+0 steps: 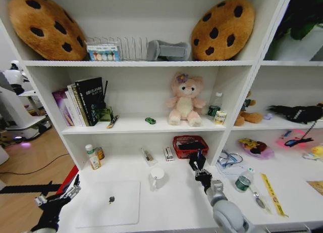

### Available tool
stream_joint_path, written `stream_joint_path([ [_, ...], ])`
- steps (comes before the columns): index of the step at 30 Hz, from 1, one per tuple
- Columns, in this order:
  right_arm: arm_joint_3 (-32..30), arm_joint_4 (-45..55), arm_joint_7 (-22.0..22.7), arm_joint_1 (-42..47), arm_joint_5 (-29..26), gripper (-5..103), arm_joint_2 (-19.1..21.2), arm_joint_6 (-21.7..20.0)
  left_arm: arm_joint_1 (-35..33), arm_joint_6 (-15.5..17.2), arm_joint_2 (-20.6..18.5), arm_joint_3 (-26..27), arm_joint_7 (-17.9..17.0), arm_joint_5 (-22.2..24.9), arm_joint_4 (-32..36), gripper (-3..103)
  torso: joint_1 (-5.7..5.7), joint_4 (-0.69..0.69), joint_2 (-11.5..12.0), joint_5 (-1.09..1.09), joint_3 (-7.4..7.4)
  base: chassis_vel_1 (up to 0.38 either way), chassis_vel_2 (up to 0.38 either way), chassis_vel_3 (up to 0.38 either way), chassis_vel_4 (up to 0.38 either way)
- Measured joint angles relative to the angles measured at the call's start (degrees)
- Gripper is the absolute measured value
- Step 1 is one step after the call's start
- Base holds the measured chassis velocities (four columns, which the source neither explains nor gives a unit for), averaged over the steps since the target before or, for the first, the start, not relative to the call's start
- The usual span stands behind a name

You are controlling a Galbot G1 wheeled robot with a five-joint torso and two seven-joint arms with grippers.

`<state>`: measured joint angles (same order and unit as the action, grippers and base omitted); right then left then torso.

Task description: Organize the objects on the table.

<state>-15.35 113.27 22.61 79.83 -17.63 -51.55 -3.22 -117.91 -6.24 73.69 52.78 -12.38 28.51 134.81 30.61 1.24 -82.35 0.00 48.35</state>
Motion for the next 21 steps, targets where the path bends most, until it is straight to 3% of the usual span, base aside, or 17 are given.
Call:
stream_joint_path([
  [7,-0.1,-2.9,-0.4,-5.4,4.2,12,0.0,5.1,-0.1,0.1,0.2,-0.1,-0.1,-0.3,0.3,100,0.0,-0.01,0.0,-0.01,0.0,0.0,0.0,0.0,0.0],
  [21,2.4,-13.3,-3.1,-15.6,2.4,12,-2.3,10.1,0.0,0.2,0.4,-0.2,-0.9,-0.6,0.4,100,0.0,-0.01,0.0,0.0,0.0,0.0,0.0,0.0,0.0],
])
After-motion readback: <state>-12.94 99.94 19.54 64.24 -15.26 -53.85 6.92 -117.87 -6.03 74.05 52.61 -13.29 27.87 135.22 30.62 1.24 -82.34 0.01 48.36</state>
